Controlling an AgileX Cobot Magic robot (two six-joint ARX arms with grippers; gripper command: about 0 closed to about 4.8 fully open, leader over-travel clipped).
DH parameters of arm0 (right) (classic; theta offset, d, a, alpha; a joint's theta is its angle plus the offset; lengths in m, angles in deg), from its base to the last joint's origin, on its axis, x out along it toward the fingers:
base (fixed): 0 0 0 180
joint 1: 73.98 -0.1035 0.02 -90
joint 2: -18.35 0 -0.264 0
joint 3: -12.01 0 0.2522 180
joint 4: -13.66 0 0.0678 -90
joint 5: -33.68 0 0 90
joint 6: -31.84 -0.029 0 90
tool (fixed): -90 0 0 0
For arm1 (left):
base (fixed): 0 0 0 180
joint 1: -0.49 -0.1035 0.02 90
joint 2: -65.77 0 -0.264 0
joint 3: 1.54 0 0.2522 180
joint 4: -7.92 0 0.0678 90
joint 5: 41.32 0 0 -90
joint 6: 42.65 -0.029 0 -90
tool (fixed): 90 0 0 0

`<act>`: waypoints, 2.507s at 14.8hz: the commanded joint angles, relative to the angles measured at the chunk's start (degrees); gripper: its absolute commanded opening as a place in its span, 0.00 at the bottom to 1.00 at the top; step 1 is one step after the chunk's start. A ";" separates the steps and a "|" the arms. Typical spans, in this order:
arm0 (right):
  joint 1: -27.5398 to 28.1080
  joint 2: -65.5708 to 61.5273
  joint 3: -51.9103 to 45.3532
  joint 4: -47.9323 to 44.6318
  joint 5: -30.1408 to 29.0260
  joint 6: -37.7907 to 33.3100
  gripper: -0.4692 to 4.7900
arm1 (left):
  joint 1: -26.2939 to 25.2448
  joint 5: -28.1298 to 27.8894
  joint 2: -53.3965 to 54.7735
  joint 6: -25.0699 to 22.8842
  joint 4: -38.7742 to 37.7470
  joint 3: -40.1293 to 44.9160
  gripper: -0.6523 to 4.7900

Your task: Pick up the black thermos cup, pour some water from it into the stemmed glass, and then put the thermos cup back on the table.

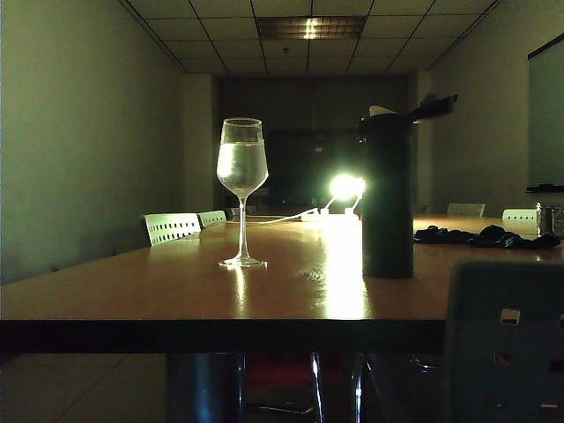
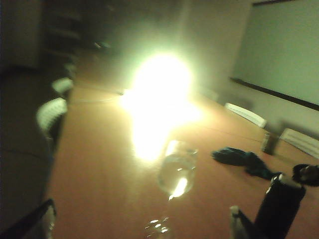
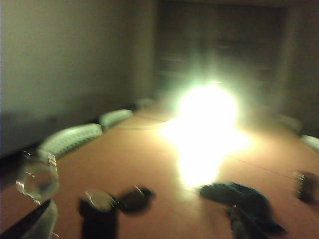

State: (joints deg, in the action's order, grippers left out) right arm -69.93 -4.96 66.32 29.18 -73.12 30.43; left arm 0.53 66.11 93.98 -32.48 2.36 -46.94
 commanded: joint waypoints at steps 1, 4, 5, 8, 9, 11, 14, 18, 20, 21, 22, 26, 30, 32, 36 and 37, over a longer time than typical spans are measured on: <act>0.00 -7.69 3.21 -6.80 -0.57 -0.59 1.00 | 2.82 0.74 8.90 1.20 5.92 -4.31 1.00; -2.29 -16.83 4.70 -9.38 -2.58 -2.10 1.00 | 9.81 -0.24 19.37 1.18 6.60 -8.02 1.00; -5.03 -19.54 4.68 -10.71 -1.73 -1.03 1.00 | 12.94 -2.36 22.49 0.94 8.00 -8.13 1.00; -15.04 -31.28 4.68 -17.73 4.39 3.56 1.00 | 16.72 -3.69 30.47 0.81 12.66 -8.15 1.00; -16.85 -35.45 4.68 -19.78 5.33 3.41 1.00 | 16.72 -3.69 32.35 0.85 12.90 -8.15 1.00; -18.64 -44.22 4.66 -24.72 4.90 0.96 1.00 | 16.72 -3.72 34.73 0.79 13.75 -8.15 1.00; -20.09 -55.23 4.66 -33.51 5.33 0.98 1.00 | 16.72 -3.69 38.66 0.79 17.88 -8.20 1.00; -20.11 -62.93 4.66 -38.49 6.67 1.11 1.00 | 16.72 -3.72 42.25 0.74 19.39 -8.22 1.00; -20.11 -65.35 4.26 -39.54 6.84 1.05 1.00 | 16.72 -3.69 42.45 -2.51 19.45 -8.22 1.00; -20.11 -66.53 4.24 -40.11 6.80 1.07 1.00 | 16.72 -3.69 42.45 -2.91 19.63 -8.22 1.00; -20.11 -68.67 3.80 -43.01 6.82 1.05 1.00 | 16.72 -3.69 42.45 -2.91 19.76 -8.22 1.00; -20.11 -75.91 3.48 -53.05 8.35 1.22 1.00 | 16.72 -3.69 42.45 -2.93 19.58 -8.22 1.00; -20.11 -81.33 4.07 -61.22 8.39 0.98 1.00 | 16.72 -3.78 42.47 -4.26 18.56 -8.20 1.00; -20.11 -82.42 4.07 -63.91 9.97 0.98 1.00 | 16.72 -5.44 42.49 -4.42 18.49 -8.20 1.00; -20.11 -84.50 4.70 -66.58 11.39 0.90 1.00 | 16.72 -5.46 42.49 -4.42 18.27 -8.22 1.00; -20.13 -84.76 4.96 -66.73 10.47 -0.20 1.00 | 16.72 -5.62 42.49 -4.42 17.90 -8.22 1.00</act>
State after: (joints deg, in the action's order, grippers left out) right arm -89.99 -89.80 70.91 -36.20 -62.04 31.35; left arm 17.18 60.61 136.56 -36.63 20.09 -54.80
